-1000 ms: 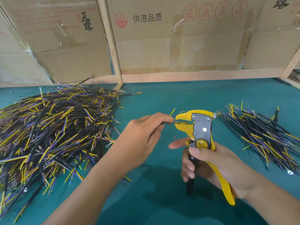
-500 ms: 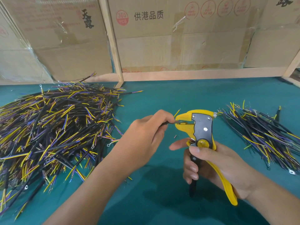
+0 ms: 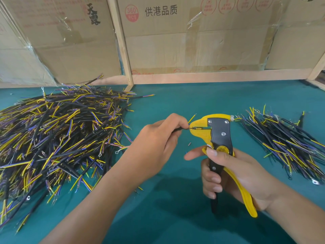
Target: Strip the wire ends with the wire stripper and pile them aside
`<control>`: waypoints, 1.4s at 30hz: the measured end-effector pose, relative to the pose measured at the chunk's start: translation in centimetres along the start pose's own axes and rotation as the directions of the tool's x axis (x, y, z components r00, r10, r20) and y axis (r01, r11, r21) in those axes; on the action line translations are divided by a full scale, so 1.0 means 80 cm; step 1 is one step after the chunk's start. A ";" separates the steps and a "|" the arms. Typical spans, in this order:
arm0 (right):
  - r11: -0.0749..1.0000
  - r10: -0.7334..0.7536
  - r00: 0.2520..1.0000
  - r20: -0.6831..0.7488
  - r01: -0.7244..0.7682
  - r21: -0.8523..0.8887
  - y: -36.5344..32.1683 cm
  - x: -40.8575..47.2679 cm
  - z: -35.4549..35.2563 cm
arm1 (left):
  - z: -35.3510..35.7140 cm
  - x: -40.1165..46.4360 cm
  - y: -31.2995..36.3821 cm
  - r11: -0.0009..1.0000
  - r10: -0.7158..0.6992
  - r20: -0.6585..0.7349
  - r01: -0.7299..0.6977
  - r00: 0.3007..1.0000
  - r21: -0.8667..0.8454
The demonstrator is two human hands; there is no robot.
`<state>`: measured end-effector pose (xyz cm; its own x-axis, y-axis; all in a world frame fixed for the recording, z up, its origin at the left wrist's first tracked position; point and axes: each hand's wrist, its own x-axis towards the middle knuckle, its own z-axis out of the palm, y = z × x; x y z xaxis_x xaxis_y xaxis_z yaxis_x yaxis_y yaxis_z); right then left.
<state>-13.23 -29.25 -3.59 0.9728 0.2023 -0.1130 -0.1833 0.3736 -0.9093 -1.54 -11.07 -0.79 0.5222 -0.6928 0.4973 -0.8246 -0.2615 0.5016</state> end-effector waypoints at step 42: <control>0.995 -0.025 0.983 -0.183 0.043 0.094 -0.007 0.003 -0.006 | -0.009 0.002 -0.018 0.989 -0.107 -0.029 0.110 0.994 0.102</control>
<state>-12.83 -29.83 -3.26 0.9866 0.0240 -0.1611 -0.1537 0.4651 -0.8718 -0.12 -10.37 -0.90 0.6139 -0.6408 0.4610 -0.7800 -0.4029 0.4787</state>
